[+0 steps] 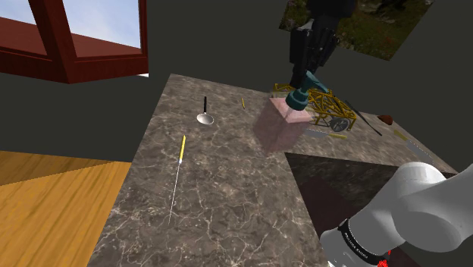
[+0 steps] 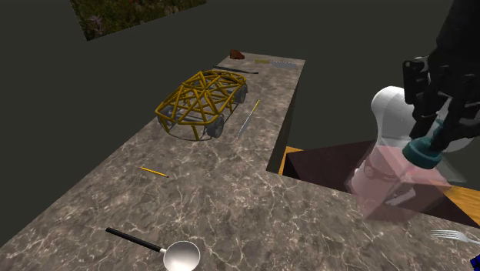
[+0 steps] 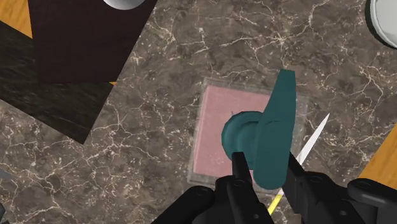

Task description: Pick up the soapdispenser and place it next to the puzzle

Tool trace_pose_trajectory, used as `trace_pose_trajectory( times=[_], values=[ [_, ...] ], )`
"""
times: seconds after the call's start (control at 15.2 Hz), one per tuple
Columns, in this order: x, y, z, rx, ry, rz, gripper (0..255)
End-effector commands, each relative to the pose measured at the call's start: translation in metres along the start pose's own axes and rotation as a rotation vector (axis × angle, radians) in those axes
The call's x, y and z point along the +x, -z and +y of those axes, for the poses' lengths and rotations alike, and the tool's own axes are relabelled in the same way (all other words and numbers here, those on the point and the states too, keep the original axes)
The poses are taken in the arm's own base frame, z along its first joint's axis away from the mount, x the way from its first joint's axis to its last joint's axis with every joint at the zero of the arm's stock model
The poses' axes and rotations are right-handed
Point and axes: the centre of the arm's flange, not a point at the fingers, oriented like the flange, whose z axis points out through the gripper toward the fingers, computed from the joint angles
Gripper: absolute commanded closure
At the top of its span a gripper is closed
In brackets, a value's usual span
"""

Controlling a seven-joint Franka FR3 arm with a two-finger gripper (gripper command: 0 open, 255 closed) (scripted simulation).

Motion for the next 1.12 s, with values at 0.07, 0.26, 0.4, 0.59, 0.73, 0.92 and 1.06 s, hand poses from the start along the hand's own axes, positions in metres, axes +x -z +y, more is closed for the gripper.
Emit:
trace_pose_trajectory(
  times=[0.07,0.26,0.4,0.59,0.73,0.92,1.06],
  values=[
    [-0.028,-0.006,-0.025,0.000,-0.002,0.000,255],
    [-0.056,-0.010,-0.053,0.000,-0.002,0.000,255],
    [-0.075,-0.012,-0.071,0.000,-0.002,0.000,255],
    [-0.103,-0.016,-0.099,0.000,-0.002,0.000,255],
    [-0.121,-0.019,-0.118,0.000,-0.002,0.000,255],
    [-0.149,-0.022,-0.146,0.000,-0.002,0.000,255],
    [-0.168,-0.025,-0.165,0.000,-0.002,0.000,255]
  ],
)
